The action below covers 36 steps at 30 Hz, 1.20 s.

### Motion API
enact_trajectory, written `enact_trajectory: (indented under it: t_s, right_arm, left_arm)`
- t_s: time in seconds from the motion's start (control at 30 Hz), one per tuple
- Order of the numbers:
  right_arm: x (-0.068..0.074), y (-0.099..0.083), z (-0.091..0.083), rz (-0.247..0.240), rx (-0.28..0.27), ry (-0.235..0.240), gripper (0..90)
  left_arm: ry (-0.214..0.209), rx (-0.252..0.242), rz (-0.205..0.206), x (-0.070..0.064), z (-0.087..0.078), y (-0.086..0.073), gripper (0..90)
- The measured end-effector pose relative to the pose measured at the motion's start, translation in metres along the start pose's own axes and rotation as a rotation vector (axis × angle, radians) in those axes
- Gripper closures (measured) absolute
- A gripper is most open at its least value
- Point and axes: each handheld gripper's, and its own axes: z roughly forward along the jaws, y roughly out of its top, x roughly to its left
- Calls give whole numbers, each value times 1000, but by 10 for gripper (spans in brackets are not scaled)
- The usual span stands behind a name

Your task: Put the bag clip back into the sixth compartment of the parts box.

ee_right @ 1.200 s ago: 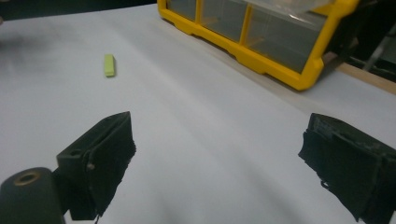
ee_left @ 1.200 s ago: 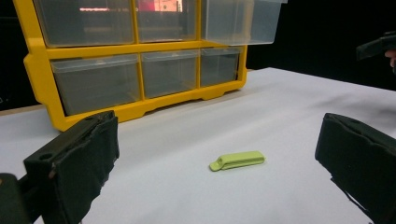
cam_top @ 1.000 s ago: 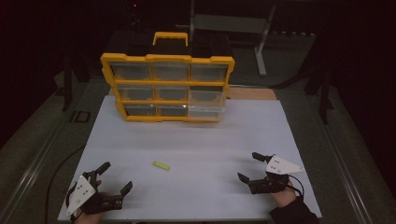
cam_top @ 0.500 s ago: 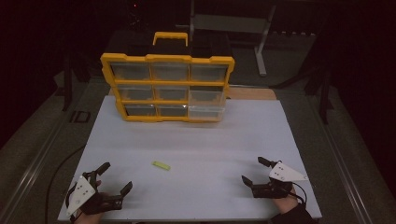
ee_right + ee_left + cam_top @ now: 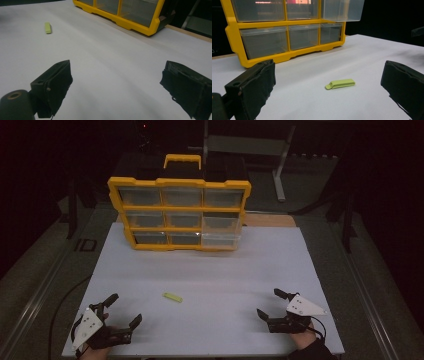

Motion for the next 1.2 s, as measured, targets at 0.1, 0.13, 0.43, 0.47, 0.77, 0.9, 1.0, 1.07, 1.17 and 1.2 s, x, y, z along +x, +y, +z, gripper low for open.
enact_trajectory:
  t_s: [0.1,0.13,0.43,0.47,0.77,0.9,1.0,1.07,1.17,1.2]
  right_arm:
    - [1,0,0,-6,4,-1,91]
    - [1,0,-1,-5,1,2,91]
    - [2,3,-3,-16,-11,2,91]
    - [2,3,-3,-15,-10,3,91]
    - [4,7,-3,-19,-17,16,91]
    - [5,7,-4,-23,-17,23,91]
    - [6,9,-5,-26,-22,20,91]
    - [6,10,-5,-26,-28,18,91]
    - [6,11,-5,-24,-29,18,91]
    - [6,10,-5,-25,-29,19,91]
  left_arm:
    - [-4,5,2,0,1,0,3]
    - [-3,6,2,-1,1,0,3]
    - [15,3,-27,2,0,1,3]
    - [8,6,-32,2,0,2,3]
    - [-38,-8,-75,3,-1,33,4]
    - [-72,22,-108,8,1,46,3]
    - [-85,64,-96,11,4,53,3]
    - [-98,88,-91,13,6,57,3]
    - [-110,105,-94,16,10,62,3]
    - [-111,110,-91,17,11,64,3]
